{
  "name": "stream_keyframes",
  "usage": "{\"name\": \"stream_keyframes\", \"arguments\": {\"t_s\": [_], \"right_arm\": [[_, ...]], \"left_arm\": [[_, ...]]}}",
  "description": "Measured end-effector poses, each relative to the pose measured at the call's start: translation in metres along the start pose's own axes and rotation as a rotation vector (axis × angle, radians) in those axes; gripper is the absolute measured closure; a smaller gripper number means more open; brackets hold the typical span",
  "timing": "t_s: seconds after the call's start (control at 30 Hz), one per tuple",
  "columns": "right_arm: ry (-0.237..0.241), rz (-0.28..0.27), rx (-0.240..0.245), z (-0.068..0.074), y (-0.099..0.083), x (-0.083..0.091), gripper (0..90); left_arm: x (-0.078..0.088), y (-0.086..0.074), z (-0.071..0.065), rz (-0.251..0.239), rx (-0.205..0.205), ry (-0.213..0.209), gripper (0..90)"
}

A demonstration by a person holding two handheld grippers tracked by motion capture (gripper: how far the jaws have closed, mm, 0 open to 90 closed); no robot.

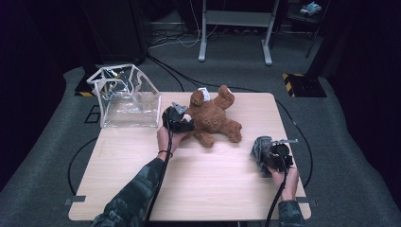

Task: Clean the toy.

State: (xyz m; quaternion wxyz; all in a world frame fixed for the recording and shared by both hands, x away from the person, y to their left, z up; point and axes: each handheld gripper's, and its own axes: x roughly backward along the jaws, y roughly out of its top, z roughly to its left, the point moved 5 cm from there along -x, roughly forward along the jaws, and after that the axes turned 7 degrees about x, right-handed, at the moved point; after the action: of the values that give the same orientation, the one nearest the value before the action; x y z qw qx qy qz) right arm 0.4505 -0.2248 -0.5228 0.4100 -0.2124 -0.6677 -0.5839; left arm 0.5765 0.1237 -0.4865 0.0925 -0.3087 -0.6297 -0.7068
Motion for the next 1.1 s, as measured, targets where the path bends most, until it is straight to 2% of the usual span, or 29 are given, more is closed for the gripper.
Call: {"name": "stream_keyframes", "arguments": {"t_s": [0.07, 0.13, 0.2, 0.3, 0.37, 0.53, 0.6, 0.67, 0.7, 0.77, 0.87, 0.97, 1.1], "right_arm": [[0.004, -0.004, 0.005, 0.000, 0.001, 0.001, 71.1], [0.004, -0.012, 0.006, 0.000, 0.002, 0.003, 71.1], [0.005, -0.014, -0.007, 0.001, 0.002, 0.005, 71.1], [0.004, -0.022, 0.005, 0.000, 0.004, 0.007, 71.1], [0.003, -0.032, 0.013, 0.000, 0.005, 0.009, 71.1], [0.003, -0.042, 0.007, 0.002, 0.009, 0.015, 71.1], [0.002, -0.053, 0.023, 0.003, 0.013, 0.016, 71.1], [-0.001, -0.056, 0.013, 0.006, 0.016, 0.019, 71.2], [-0.006, -0.070, 0.034, 0.006, 0.019, 0.020, 71.2], [-0.005, -0.081, 0.041, 0.010, 0.024, 0.023, 71.2], [-0.007, -0.096, 0.062, 0.017, 0.033, 0.028, 71.2], [-0.006, -0.115, 0.094, 0.028, 0.046, 0.032, 71.2], [0.007, -0.147, 0.153, 0.050, 0.071, 0.040, 71.2]], "left_arm": [[-0.003, -0.002, 0.003, -0.006, 0.036, -0.012, 28.7], [-0.006, -0.004, 0.005, -0.006, 0.054, -0.035, 38.0], [-0.006, -0.005, 0.005, 0.000, 0.047, -0.059, 43.4], [-0.003, -0.005, 0.006, -0.008, 0.037, -0.103, 48.2], [0.000, -0.005, 0.007, -0.016, 0.049, -0.148, 49.5], [0.007, -0.007, 0.007, -0.022, 0.043, -0.206, 51.0], [0.009, -0.007, 0.004, -0.023, 0.050, -0.232, 51.2], [0.013, -0.007, 0.000, -0.022, 0.039, -0.263, 51.3], [0.014, -0.008, -0.003, -0.019, 0.035, -0.277, 51.3], [0.016, -0.008, -0.009, -0.016, 0.024, -0.311, 51.3], [0.018, -0.009, -0.018, -0.005, 0.008, -0.361, 51.0], [0.021, -0.010, -0.026, 0.013, -0.005, -0.392, 50.8], [0.023, -0.011, -0.036, 0.024, -0.015, -0.420, 50.5]]}}
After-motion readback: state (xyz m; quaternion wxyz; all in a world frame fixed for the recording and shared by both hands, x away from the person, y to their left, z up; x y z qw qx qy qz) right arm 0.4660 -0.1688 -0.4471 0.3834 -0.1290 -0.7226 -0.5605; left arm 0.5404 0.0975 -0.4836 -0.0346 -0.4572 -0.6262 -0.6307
